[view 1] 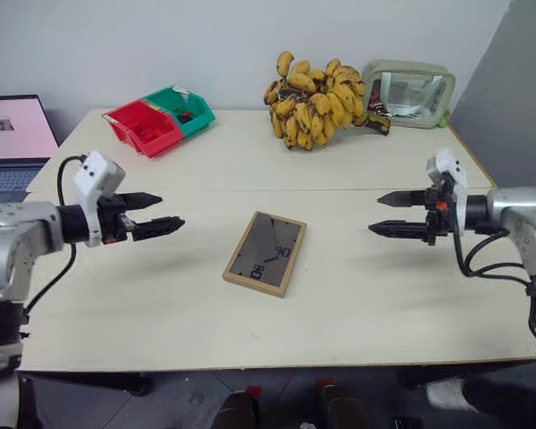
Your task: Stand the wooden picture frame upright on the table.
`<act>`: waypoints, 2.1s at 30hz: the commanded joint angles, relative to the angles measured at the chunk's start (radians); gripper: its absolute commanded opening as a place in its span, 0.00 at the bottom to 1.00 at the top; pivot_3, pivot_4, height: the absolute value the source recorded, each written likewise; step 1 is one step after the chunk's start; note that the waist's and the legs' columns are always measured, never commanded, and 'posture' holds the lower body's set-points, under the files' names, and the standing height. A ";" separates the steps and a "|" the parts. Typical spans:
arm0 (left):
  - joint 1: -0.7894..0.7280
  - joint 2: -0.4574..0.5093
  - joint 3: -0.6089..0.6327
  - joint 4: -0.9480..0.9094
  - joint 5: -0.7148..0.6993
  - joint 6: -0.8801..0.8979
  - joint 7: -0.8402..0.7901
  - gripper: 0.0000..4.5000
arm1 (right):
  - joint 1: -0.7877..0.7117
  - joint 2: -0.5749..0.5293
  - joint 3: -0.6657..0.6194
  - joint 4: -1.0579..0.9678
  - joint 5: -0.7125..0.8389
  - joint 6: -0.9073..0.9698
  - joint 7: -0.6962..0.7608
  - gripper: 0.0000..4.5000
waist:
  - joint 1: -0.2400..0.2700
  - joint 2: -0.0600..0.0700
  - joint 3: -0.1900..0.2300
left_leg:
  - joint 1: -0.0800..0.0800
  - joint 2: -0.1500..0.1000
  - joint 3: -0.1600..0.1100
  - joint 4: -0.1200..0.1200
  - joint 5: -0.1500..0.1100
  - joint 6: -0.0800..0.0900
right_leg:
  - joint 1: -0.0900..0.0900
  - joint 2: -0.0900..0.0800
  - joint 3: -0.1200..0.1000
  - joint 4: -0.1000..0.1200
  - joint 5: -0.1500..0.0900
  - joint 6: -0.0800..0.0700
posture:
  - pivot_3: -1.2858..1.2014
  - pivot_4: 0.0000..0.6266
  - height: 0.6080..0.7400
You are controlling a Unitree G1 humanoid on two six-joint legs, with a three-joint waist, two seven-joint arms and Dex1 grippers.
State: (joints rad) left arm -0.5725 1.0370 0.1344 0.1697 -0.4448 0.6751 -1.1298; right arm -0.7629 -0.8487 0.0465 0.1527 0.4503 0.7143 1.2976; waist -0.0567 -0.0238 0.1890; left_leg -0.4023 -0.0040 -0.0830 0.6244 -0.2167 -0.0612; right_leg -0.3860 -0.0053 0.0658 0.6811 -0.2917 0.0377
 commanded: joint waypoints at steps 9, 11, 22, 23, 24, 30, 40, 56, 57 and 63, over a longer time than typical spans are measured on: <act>-0.049 0.009 -0.044 0.055 0.069 -0.078 -0.038 1.00 | 0.002 0.005 0.001 0.004 -0.032 -0.039 -0.004 0.99 | 0.001 0.000 0.000 | -0.007 0.002 -0.001 0.001 0.000 0.000 | -0.005 -0.001 -0.001 0.001 0.000 0.000 | 0.52 0.24 1.00; -0.048 0.010 -0.046 0.059 0.065 -0.064 -0.051 1.00 | 0.008 0.003 0.002 -0.002 -0.034 -0.037 -0.005 0.99 | 0.001 0.000 0.000 | -0.007 0.001 -0.001 0.001 0.000 0.001 | -0.005 -0.002 -0.001 0.001 0.000 0.000 | 0.52 0.24 1.00; -0.040 0.009 -0.035 0.056 0.061 -0.053 -0.082 1.00 | 0.019 -0.002 0.010 -0.004 -0.050 -0.047 -0.006 0.99 | 0.000 0.000 0.000 | -0.007 0.001 -0.001 0.002 -0.001 0.001 | -0.005 -0.002 -0.001 0.001 0.000 0.000 | 0.52 0.24 1.00; -0.037 0.009 -0.034 0.055 0.061 -0.053 -0.082 1.00 | 0.021 0.000 0.010 -0.005 -0.050 -0.047 -0.007 0.99 | 0.000 0.000 0.000 | -0.007 0.001 -0.001 0.002 -0.001 0.001 | -0.005 -0.002 -0.001 0.001 0.000 0.000 | 0.52 0.24 1.00; -0.031 0.008 -0.030 0.052 0.058 -0.054 -0.082 1.00 | 0.023 0.001 0.008 -0.006 -0.050 -0.044 -0.012 0.99 | 0.000 0.000 0.000 | -0.007 0.001 -0.001 0.002 -0.001 0.001 | -0.005 -0.002 -0.001 0.001 0.000 0.000 | 0.52 0.24 1.00; 0.004 -0.054 0.005 0.071 0.039 -0.065 -0.031 0.84 | 0.073 0.021 -0.001 -0.027 -0.051 -0.024 -0.064 0.82 | 0.001 0.000 0.000 | -0.007 0.001 -0.001 0.002 -0.001 0.001 | -0.005 -0.002 -0.001 0.001 0.000 0.000 | 0.52 0.24 1.00; 0.052 -0.227 -0.096 0.052 0.185 -0.142 0.188 0.38 | 0.138 0.170 0.070 -0.127 -0.146 -0.015 -0.296 0.26 | 0.002 0.001 -0.001 | -0.006 0.000 -0.002 0.003 -0.001 0.001 | -0.004 -0.002 -0.001 0.002 0.001 0.000 | 0.52 0.24 1.00; 0.202 -0.402 -0.148 -0.221 0.138 0.028 0.311 0.00 | 0.082 0.453 0.198 0.021 -0.275 -0.111 -0.497 0.00 | 0.000 0.001 -0.001 | -0.010 -0.001 -0.005 0.005 0.000 0.001 | -0.007 -0.004 -0.003 0.004 0.001 0.001 | 0.52 0.24 1.00; 0.204 -0.413 -0.151 -0.229 0.141 0.025 0.320 0.00 | 0.067 0.471 0.203 0.048 -0.281 -0.126 -0.498 0.00 | 0.001 0.001 -0.001 | -0.010 -0.001 -0.005 0.005 0.000 0.001 | -0.007 -0.004 -0.003 0.005 0.001 0.001 | 0.52 0.24 1.00; 0.233 -0.439 -0.181 -0.303 0.122 0.054 0.316 0.00 | -0.007 0.529 0.222 0.196 -0.328 -0.217 -0.488 0.00 | 0.001 0.001 -0.001 | -0.009 -0.002 -0.004 0.006 0.000 0.001 | -0.007 -0.004 -0.003 0.006 0.001 0.001 | 0.52 0.24 1.00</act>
State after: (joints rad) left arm -0.3436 0.6067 -0.0328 -0.0589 -0.2926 0.7198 -0.8019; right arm -0.7369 -0.3374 0.2664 0.3246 0.1317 0.5463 0.8034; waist -0.0561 -0.0230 0.1877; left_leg -0.4116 -0.0055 -0.0873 0.6301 -0.2170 -0.0605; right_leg -0.3932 -0.0097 0.0630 0.6878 -0.2907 0.0383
